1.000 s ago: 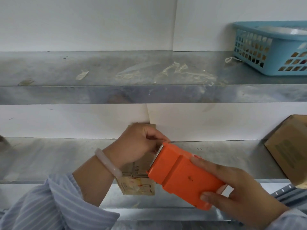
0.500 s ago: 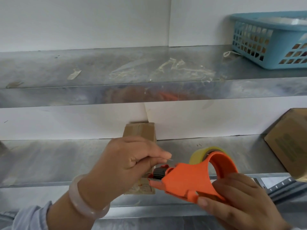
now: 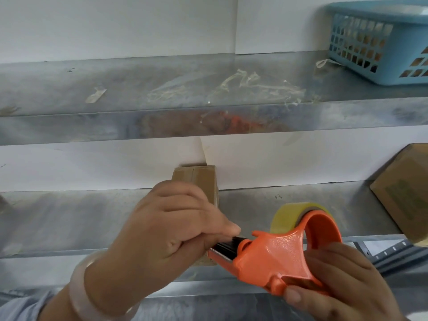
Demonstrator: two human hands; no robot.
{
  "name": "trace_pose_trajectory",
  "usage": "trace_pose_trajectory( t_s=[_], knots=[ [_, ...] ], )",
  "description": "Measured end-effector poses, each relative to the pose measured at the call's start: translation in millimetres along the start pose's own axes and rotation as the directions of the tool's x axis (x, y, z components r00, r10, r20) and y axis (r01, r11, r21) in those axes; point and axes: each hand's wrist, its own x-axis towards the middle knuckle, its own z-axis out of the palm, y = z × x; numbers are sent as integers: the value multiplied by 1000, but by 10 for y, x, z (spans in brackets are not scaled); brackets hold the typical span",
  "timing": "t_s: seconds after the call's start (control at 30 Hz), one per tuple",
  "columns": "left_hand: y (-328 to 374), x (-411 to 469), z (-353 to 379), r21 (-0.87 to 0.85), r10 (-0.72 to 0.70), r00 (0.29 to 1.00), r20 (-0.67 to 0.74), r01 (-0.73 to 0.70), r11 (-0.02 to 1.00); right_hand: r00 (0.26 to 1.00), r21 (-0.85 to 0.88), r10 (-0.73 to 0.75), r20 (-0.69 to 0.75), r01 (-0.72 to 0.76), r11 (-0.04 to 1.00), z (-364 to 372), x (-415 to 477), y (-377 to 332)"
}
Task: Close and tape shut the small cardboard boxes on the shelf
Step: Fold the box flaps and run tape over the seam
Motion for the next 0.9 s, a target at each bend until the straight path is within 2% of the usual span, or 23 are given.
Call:
trace_pose_trajectory(
  t_s=[0.07, 0.13, 0.27, 0.43, 0.67, 0.83, 0.9],
  knots=[
    [42, 8, -23, 56, 34, 999, 0, -34, 998, 1000, -93, 8, -12, -9, 996, 27, -44, 33],
    [65, 23, -36, 139, 90, 996, 20, -91, 986, 1000, -41, -6, 8, 6, 999, 28, -60, 24],
    [60, 44, -19, 229, 128, 990, 52, -136, 964, 998, -52, 8, 64, -5, 999, 107, -73, 45],
    [86, 101, 52, 203, 37, 999, 18, -40, 978, 999, -39, 40, 35, -38, 999, 198, -90, 43],
    [29, 183, 186, 47, -303, 953, 29, 301, 952, 992, -19, 127, 12, -126, 992, 322, -129, -1],
    [2, 213, 204, 126, -287, 957, 40, 280, 952, 988, 35, 155, -1, -155, 987, 328, -91, -62],
    [-18, 192, 207, 103, -323, 946, 24, 319, 942, 985, 55, 169, 19, -170, 984, 316, -82, -41]
  ],
)
